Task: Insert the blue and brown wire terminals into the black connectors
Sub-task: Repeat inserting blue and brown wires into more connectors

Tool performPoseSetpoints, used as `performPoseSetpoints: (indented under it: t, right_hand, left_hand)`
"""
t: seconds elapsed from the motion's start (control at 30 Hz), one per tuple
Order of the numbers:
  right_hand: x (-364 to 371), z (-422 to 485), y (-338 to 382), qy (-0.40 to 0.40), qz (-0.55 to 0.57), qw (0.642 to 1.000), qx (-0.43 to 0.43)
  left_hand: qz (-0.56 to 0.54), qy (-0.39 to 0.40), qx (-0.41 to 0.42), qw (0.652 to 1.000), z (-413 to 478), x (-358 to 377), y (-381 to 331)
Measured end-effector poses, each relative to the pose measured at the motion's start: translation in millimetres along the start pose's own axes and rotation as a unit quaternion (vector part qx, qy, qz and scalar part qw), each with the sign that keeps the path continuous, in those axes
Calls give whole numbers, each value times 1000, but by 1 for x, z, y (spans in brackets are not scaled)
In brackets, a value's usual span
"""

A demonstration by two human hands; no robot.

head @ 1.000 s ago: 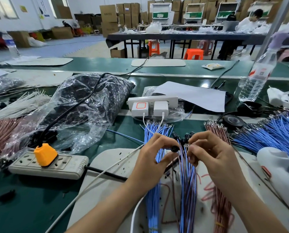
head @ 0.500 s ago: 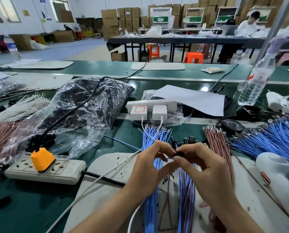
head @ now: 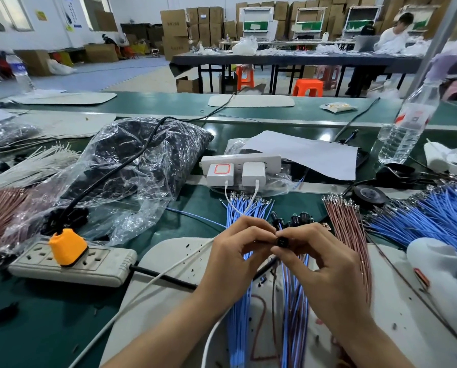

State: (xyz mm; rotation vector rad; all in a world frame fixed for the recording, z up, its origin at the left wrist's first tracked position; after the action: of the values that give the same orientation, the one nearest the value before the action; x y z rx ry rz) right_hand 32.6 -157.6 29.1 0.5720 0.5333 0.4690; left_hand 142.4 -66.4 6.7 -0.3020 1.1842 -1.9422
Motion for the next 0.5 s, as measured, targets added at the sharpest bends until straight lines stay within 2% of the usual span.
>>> performPoseSetpoints:
  t: [0.33,0.5]
  right_hand:
    - [3,1,-6,2,59,998,32]
    - [3,-2,-3,-11,33,999,-6]
  left_hand:
    - [-8,6,-8,1000,0,-1,-4]
    - [-1,5,-16,1000,0,-1,-1]
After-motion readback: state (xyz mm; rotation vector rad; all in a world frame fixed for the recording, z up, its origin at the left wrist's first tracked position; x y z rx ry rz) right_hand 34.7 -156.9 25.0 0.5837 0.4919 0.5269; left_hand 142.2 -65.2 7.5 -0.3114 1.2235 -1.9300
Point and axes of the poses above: each hand's wrist, its own z-axis towards the middle knuckle, its own x-axis out of the palm, y = z × x, the point moved 3 cm from there along z, towards the middle knuckle, and after that the axes turned 4 degrees about -x, right-handed, at the moved point
